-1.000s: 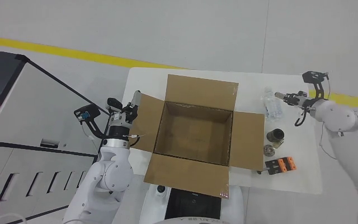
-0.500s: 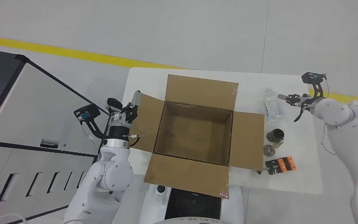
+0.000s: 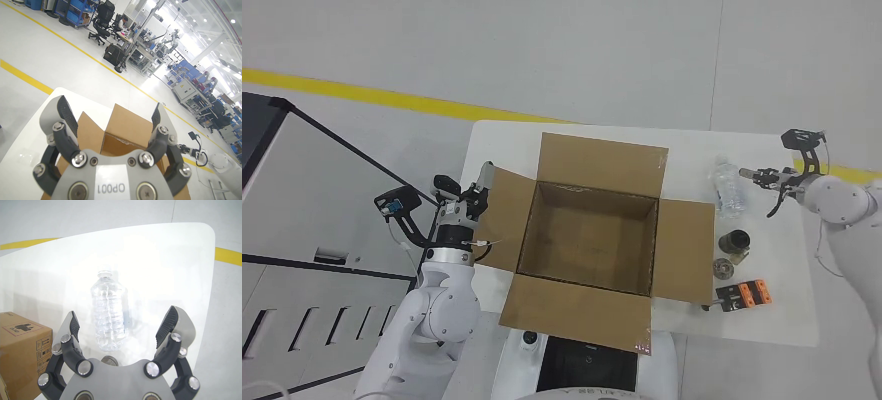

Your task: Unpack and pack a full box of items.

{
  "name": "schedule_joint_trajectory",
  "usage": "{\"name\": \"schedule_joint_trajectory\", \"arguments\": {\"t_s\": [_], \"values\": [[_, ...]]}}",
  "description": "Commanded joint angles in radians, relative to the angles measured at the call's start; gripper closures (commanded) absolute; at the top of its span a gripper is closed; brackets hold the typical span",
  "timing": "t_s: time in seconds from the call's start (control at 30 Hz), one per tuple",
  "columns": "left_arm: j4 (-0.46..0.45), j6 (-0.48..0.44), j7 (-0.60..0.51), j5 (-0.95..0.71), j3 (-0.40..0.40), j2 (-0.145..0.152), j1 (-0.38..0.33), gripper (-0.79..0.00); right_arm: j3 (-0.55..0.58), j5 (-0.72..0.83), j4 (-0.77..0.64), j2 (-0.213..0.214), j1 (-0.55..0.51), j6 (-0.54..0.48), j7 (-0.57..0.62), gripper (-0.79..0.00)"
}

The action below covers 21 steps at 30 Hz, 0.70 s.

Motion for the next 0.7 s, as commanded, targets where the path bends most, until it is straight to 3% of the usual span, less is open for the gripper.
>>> {"name": "schedule_joint_trajectory", "arguments": {"t_s": [0.0, 0.13, 0.2, 0.43, 0.67], "values": [[0.0, 0.0, 0.0, 0.0, 0.0, 0.0, 0.0, -0.785, 0.0, 0.0, 0.0, 0.0, 0.0, 0.0, 0.0, -0.785], [0.0, 0.0, 0.0, 0.0, 0.0, 0.0, 0.0, -0.785, -0.017, -0.039, -0.043, -0.003, 0.001, 0.019, 0.005, -0.785], [0.0, 0.0, 0.0, 0.0, 0.0, 0.0, 0.0, -0.785, -0.039, -0.107, -0.117, -0.008, 0.013, 0.111, 0.032, -0.785], [0.0, 0.0, 0.0, 0.0, 0.0, 0.0, 0.0, -0.785, -0.054, -0.228, -0.37, -0.008, -0.012, 0.289, 0.143, -0.785], [0.0, 0.0, 0.0, 0.0, 0.0, 0.0, 0.0, -0.785, -0.12, -0.181, -0.221, -0.048, 0.055, 0.338, 0.271, -0.785]]}}
